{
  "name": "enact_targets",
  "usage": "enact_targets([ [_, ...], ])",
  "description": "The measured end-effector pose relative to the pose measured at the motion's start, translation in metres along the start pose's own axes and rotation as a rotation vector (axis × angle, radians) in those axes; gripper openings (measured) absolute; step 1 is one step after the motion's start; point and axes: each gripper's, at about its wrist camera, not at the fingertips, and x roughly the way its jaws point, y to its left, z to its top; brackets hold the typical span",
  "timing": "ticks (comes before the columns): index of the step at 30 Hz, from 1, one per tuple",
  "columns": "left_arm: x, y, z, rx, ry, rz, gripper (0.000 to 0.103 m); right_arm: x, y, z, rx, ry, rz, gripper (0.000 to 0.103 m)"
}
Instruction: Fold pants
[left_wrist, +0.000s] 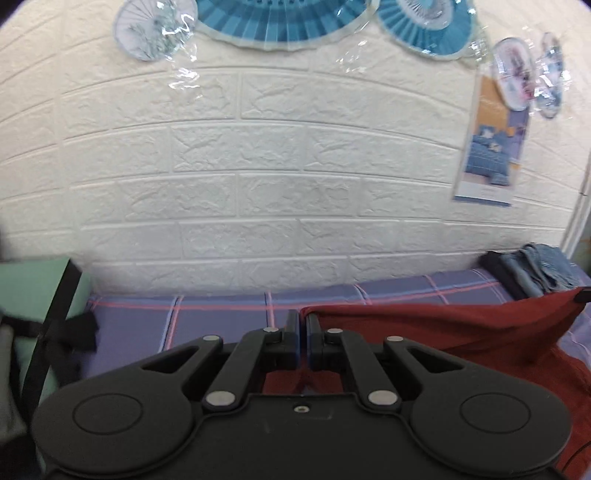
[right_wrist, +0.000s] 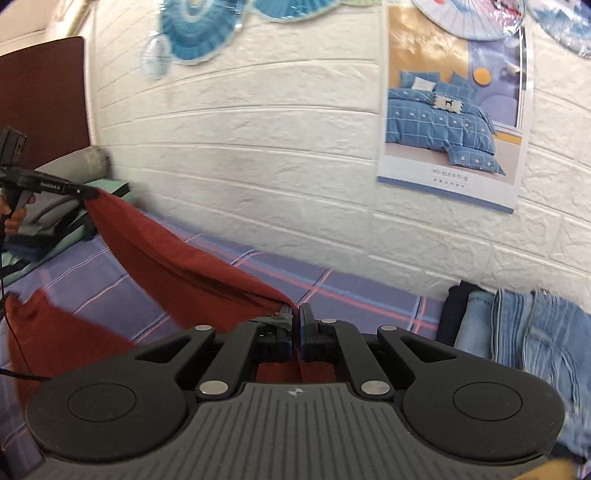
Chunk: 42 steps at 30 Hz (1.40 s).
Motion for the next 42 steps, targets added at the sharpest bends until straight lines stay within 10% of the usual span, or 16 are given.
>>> enact_targets([
  [11, -0.066, -0.039, -0.153, 0.045, 0.179, 0.058, 0.103, -0.034, 0.096, -0.12, -0.109, 0.251, 0.121, 0.004],
  [21, -0.121, -0.018, -0.159, -0.026, 0.055, 0.135, 0.103, -0.066, 0.117, -0.117, -0.126, 0.192, 0.12, 0.005],
  [28, -0.098, -0.008, -0.211, -0.068, 0.236, 0.183, 0.103, -0.043, 0.123, -0.156, -0.118, 0.284, 0.085, 0.01],
  [33, -0.107, 0.0, -0.212, -0.154, 0.229, 0.182, 0.103, -0.072, 0.115, -0.147, -0.029, 0.217, 0.03, 0.084],
  [42, -0.09, -0.022, -0.198, -0.159, 0.207, 0.109, 0.103, -0.104, 0.035, -0.155, 0.224, 0.097, -0.389, 0.094],
])
